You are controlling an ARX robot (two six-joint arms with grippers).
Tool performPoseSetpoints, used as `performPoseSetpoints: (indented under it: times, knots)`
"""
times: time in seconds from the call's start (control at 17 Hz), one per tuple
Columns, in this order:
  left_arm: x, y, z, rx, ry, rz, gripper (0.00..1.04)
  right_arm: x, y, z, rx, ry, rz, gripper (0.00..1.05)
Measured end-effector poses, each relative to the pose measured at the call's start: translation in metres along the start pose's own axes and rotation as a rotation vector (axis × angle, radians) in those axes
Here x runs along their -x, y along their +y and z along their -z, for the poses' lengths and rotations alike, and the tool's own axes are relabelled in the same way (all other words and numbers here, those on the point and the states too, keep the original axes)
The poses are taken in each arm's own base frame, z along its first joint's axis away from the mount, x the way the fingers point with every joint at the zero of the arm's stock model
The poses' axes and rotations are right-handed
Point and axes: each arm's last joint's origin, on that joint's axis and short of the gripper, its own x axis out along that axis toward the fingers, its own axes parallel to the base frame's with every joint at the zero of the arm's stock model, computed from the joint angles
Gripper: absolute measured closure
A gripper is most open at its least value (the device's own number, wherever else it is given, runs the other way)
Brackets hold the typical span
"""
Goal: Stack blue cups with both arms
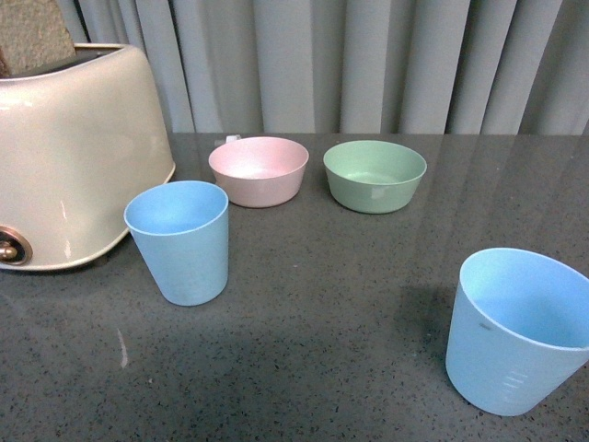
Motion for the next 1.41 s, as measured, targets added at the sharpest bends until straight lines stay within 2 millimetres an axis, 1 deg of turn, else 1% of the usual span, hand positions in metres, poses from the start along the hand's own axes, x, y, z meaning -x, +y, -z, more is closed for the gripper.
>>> performPoseSetpoints:
  times: [1.18,1.24,1.29,1.35,1.41]
  knots:
    - [0.0000,0.0000,0.0000,0.000,0.000,0.000,0.07,0.0000,0.0000,0.0000,0.000,0.000,0.000,0.07]
    - [0.0002,-0.0003,0.0017,0.001,0.045,-0.018,0.07,0.0000,0.0000,0.0000,0.000,0.000,0.000,0.07]
    - [0.0000,-0.0025,0.0028,-0.007,0.193,-0.074,0.07,0.0000,0.0000,0.0000,0.000,0.000,0.001,0.07]
    - [-0.0008,-0.0047,0.0002,-0.027,0.289,-0.109,0.07,0.0000,0.0000,0.0000,0.000,0.000,0.000,0.07]
    - [-0.0029,-0.0069,-0.0023,-0.046,0.318,-0.122,0.07,0.0000,0.0000,-0.0001,0.000,-0.002,-0.001,0.07]
